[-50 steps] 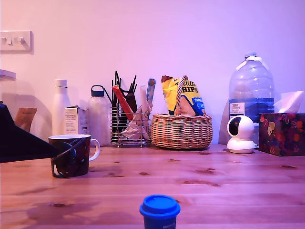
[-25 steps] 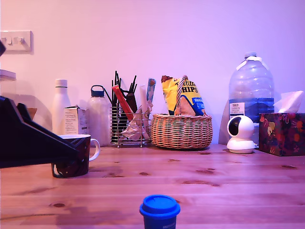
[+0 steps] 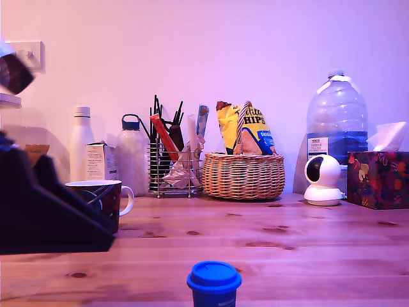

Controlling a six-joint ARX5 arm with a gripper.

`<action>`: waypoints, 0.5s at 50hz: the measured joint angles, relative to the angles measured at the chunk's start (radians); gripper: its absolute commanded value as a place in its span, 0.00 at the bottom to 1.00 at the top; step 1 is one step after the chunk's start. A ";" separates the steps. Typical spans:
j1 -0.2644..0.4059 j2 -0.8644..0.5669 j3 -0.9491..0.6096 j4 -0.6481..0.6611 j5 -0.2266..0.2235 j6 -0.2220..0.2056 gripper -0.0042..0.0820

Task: Pick up the coffee capsules from the table one by one and drop them inside the nearest coffee cup

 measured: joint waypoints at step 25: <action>-0.090 0.021 0.034 -0.063 -0.026 0.129 0.63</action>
